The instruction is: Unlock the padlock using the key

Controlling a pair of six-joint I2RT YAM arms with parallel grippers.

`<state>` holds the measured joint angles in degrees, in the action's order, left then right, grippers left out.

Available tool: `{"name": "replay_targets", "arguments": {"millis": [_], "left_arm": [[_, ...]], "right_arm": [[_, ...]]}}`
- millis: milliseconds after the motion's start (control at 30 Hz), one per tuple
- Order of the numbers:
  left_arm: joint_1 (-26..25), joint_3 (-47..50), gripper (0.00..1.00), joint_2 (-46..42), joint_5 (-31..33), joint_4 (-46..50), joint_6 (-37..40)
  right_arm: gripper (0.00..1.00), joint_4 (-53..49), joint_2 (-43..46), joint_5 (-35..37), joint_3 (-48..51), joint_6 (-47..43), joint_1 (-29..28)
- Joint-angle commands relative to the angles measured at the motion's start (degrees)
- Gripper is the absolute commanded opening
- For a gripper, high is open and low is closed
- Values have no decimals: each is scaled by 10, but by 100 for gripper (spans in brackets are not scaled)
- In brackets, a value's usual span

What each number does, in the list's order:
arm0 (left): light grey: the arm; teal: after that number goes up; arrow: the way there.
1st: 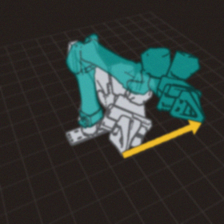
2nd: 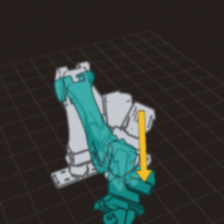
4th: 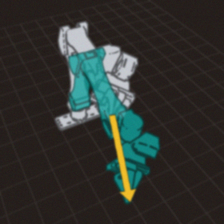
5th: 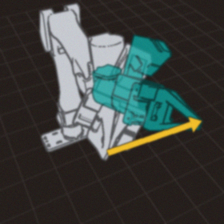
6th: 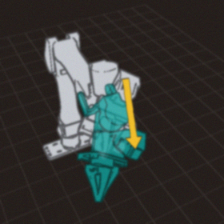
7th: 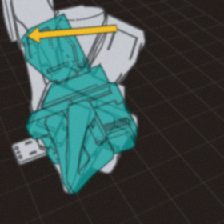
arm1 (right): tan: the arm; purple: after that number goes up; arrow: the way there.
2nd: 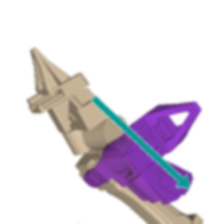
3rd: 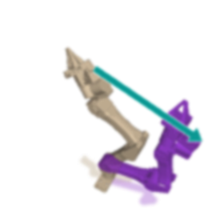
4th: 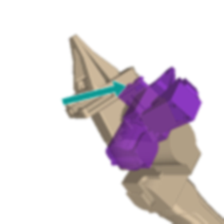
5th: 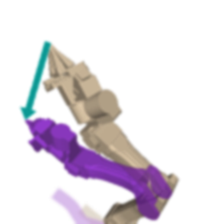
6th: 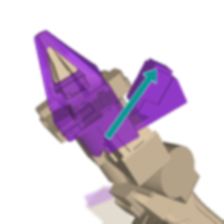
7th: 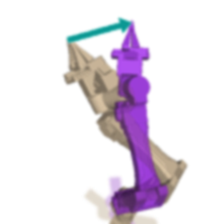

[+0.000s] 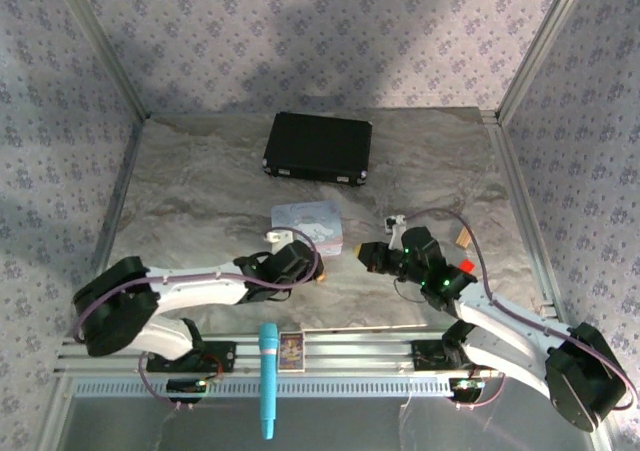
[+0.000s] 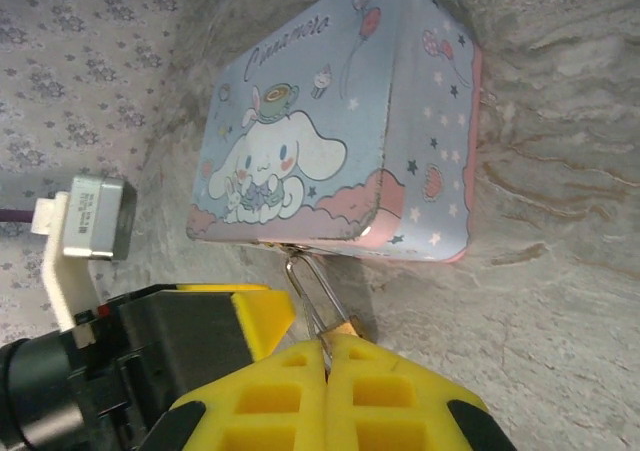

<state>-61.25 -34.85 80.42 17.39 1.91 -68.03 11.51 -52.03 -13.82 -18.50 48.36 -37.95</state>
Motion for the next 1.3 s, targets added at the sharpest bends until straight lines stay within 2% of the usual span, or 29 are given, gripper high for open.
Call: {"name": "replay_targets", "arguments": {"millis": [0, 467, 933, 1267], "left_arm": [[-5, 18, 69, 18, 3, -71, -45], [-28, -3, 61, 116, 17, -111, -66], [-34, 38, 58, 57, 32, -206, -62], [-34, 28, 59, 115, 17, -216, -81]], "right_arm": [[0, -7, 10, 16, 9, -7, -5], [0, -3, 8, 25, 24, -4, -3], [0, 6, 12, 28, 42, 5, -5], [0, 5, 10, 29, 44, 3, -5]]}}
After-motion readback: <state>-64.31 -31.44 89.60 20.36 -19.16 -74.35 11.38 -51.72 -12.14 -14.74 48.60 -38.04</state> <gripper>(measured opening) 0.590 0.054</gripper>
